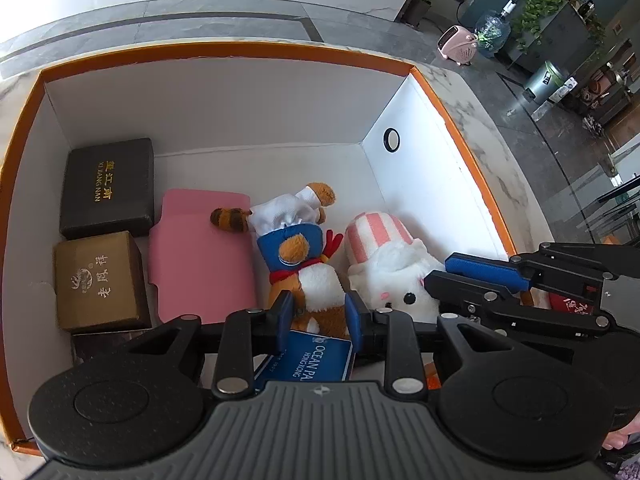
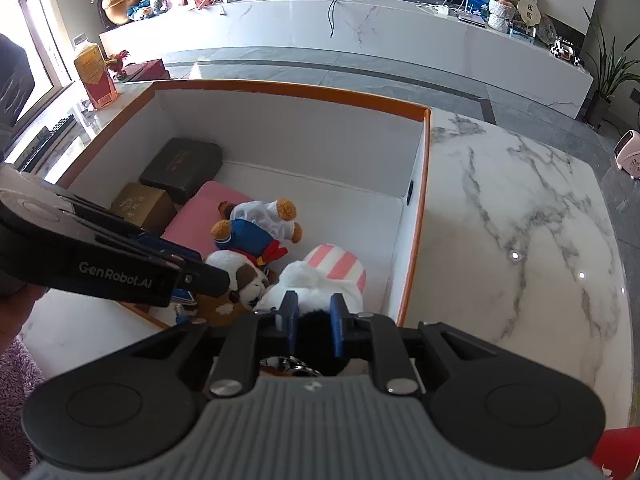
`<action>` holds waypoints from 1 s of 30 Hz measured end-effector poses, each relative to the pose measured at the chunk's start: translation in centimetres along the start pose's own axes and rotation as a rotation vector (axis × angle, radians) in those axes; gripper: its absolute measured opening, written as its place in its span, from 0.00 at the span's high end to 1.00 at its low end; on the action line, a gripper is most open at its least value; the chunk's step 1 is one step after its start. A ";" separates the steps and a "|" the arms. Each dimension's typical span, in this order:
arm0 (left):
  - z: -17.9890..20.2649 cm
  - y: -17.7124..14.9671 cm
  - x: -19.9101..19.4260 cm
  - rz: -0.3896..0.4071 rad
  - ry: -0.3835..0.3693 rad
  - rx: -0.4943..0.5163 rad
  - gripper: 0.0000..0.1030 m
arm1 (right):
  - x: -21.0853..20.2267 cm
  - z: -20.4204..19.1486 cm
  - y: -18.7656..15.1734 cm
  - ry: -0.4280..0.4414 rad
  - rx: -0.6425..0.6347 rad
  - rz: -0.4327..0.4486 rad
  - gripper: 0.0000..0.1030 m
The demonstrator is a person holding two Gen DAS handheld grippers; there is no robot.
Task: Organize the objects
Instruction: 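Lower the brown plush dog and white bunny into the box and open both grippers, then move both grippers back to the crocheted toys beside the box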
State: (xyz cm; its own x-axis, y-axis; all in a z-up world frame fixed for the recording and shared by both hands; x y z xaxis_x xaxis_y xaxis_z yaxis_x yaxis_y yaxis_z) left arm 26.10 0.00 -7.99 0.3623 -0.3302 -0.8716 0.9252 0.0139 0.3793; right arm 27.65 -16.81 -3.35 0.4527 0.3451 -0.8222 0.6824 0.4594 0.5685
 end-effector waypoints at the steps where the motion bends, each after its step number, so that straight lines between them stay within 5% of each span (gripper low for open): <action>1: 0.1 -0.1 0.0 0.003 0.002 -0.001 0.68 | -0.1 0.0 0.0 -0.004 -0.003 0.003 0.81; 4: 0.4 -0.3 -0.4 0.019 0.012 0.001 0.64 | -0.9 -0.2 -0.1 -0.014 -0.013 0.025 0.68; 10: 1.5 -0.8 -3.2 0.129 0.057 0.036 0.57 | -3.9 -0.7 -0.1 -0.029 -0.008 0.116 0.57; 21: 5.0 -3.6 -9.3 0.280 0.070 0.123 0.57 | -10.2 -1.4 -1.9 -0.036 0.020 0.246 0.55; 30: 6.6 -6.9 -11.1 0.284 0.099 0.110 0.57 | -13.0 -1.1 -6.7 -0.073 0.062 0.289 0.50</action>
State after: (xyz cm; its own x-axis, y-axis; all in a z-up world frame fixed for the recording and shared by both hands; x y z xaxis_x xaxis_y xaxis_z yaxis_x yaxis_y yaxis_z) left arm 14.94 -2.68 1.08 0.6185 -0.2345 -0.7500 0.7696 -0.0120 0.6384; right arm 16.53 -23.51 3.56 0.6713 0.3936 -0.6281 0.5525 0.2992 0.7780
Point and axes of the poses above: each gripper's, at about its wrist camera, not at the fingertips, and x roughly the way its jaws point, z to its right, y to its top, the point moved 4 cm from there along x, roughly the way its jaws point, and after that the axes turned 1 degree about -x, right-handed, at the moved point
